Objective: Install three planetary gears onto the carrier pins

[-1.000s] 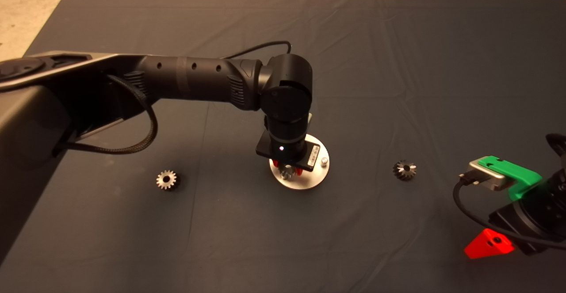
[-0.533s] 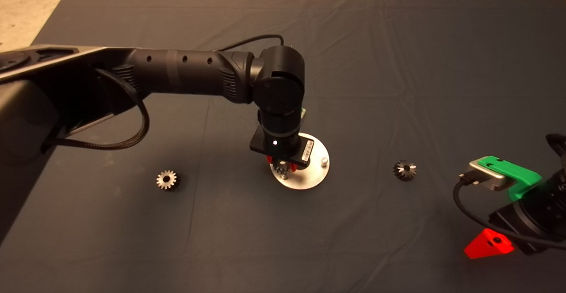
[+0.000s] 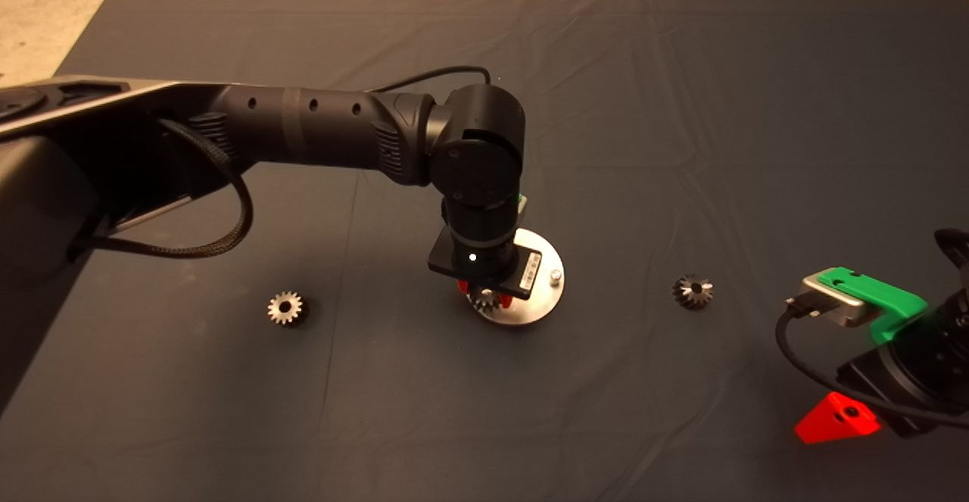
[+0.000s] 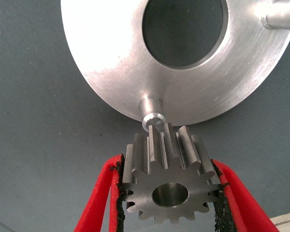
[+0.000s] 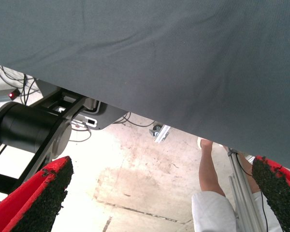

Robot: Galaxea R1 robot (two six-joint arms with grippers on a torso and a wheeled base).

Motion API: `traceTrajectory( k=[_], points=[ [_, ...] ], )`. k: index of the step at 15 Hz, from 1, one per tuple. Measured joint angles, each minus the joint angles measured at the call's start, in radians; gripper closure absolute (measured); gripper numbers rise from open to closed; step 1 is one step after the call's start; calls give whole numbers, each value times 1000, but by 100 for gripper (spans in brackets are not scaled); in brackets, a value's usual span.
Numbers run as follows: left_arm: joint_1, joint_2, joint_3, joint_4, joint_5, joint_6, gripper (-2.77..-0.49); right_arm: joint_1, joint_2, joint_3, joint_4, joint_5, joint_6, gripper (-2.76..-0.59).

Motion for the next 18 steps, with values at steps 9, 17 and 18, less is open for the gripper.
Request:
traceTrajectory(
  k=[9,17,18],
  points=[
    [0,0,8,53,0,-8,-89,0,0,0,0,0,-4,-275],
    [0,1,8,87,0,4,-89,0,0,0,0,0,-4,-275],
    [0,1,8,88,0,5,-89,0,0,0,0,0,-7,-275]
  ],
)
